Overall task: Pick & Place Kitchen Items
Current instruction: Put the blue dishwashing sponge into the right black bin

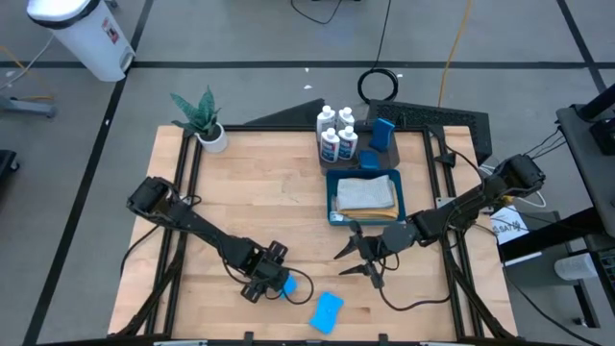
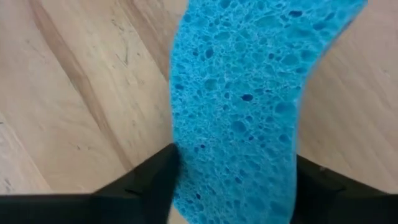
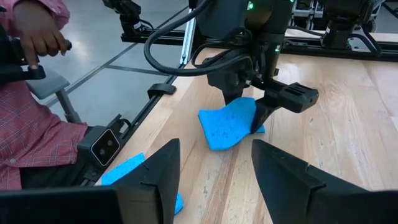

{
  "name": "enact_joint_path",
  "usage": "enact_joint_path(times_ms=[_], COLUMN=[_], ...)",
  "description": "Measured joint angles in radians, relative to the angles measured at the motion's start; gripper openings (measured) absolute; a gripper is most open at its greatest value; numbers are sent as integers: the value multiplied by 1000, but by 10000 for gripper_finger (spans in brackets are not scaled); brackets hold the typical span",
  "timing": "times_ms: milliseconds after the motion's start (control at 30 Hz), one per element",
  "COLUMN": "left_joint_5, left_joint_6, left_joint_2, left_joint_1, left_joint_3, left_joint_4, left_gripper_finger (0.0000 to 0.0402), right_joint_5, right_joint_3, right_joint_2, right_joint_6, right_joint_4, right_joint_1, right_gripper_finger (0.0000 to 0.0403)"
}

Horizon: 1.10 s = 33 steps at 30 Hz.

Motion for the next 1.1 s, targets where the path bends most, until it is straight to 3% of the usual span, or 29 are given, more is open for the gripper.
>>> enact_joint_path(times_ms=[233, 400, 633, 833, 1100], left_joint_5=[-21, -91, -280, -308, -283], left_joint_6=[-41, -63, -243, -191, -53], left_joint_2=[-38, -148, -280, -315, -354], left_joint_1=[2, 22, 74, 105, 148], left_joint_3=[-5, -6, -5, -5, -4], left_joint_4=[-21, -18, 51, 117, 204], left_gripper_finger=[102, 16, 37, 11, 10], right_joint_5=[0, 3, 4, 6, 5], right_joint_3=[0, 0, 0, -1, -1], right_joint_2=[0, 0, 0, -34, -201], right_joint_6=[0, -22, -30, -30, -24], right_joint_4=[1, 8, 10, -3, -134], right_joint_1=[0, 0, -24, -34, -31], right_gripper_finger=[171, 171, 171, 171, 171])
